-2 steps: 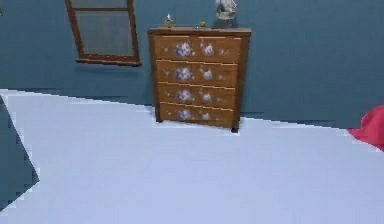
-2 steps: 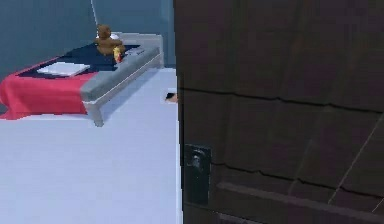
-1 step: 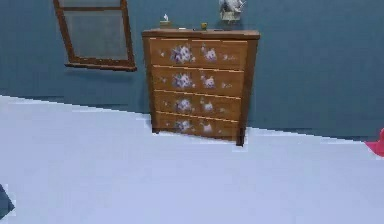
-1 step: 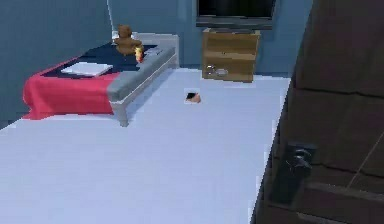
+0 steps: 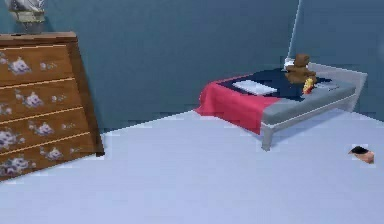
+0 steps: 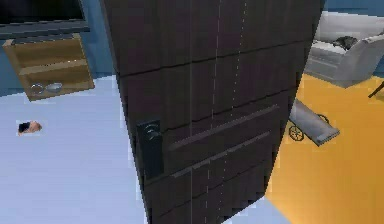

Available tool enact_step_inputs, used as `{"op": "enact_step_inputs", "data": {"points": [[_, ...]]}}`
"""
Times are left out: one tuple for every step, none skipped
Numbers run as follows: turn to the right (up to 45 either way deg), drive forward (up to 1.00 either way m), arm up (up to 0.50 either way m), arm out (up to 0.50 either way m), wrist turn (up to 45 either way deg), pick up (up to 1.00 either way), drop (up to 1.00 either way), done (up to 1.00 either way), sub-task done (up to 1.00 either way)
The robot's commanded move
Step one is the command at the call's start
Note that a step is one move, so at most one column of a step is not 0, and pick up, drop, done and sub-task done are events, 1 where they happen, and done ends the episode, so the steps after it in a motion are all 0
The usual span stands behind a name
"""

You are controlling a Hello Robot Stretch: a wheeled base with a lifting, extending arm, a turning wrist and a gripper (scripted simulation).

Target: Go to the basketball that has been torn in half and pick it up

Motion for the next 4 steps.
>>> {"op": "enact_step_inputs", "data": {"points": [[9.0,0.00,0.00,0.00,0.0,0.00,0.00,0.00,0.00],[0.0,0.45,0.00,0.00,0.0,0.00,0.00,0.00,0.00],[45.0,0.00,0.00,0.00,0.0,0.00,0.00,0.00,0.00],[0.0,0.85,0.00,0.00,0.0,0.00,0.00,0.00,0.00]]}}
